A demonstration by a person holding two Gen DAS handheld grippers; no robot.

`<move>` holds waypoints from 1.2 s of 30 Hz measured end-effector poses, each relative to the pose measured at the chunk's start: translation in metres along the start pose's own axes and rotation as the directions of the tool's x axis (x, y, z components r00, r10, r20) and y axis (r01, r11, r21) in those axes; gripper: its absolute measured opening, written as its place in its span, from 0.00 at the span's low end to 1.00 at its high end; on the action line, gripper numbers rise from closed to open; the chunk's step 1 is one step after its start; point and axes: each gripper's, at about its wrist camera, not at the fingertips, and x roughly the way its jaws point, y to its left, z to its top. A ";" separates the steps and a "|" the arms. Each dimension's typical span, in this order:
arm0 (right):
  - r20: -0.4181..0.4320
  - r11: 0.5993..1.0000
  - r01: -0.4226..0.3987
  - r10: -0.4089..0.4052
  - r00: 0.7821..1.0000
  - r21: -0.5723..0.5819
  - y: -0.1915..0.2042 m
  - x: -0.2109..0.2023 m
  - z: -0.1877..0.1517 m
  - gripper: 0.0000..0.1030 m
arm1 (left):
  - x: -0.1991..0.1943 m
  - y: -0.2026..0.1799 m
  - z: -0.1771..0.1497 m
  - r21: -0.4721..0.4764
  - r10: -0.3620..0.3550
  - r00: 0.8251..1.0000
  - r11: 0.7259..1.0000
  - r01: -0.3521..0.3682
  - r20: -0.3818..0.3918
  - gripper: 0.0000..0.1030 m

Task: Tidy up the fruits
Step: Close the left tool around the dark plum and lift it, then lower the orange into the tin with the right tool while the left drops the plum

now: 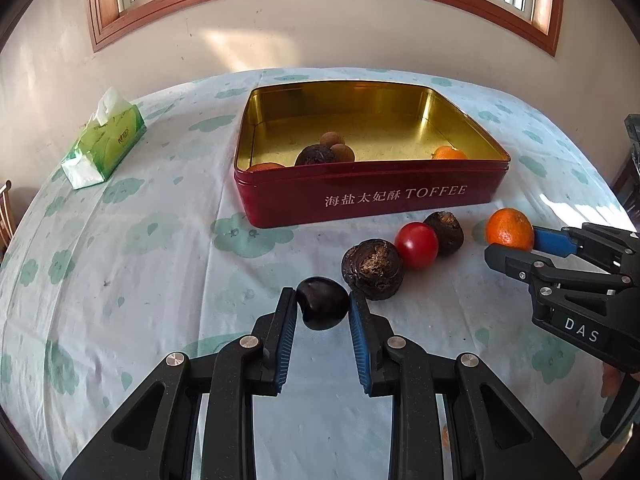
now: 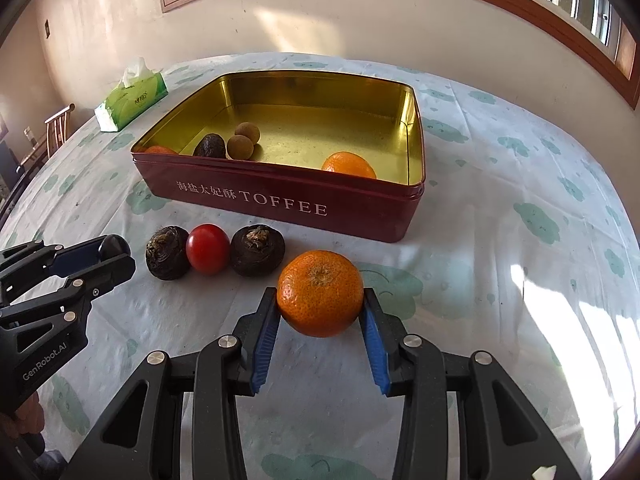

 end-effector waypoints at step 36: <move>0.115 1.000 0.003 -0.003 0.993 -0.003 -0.014 -0.027 0.053 0.36 | -0.019 0.018 0.068 -0.009 0.015 0.992 1.000 -0.014 0.125 0.27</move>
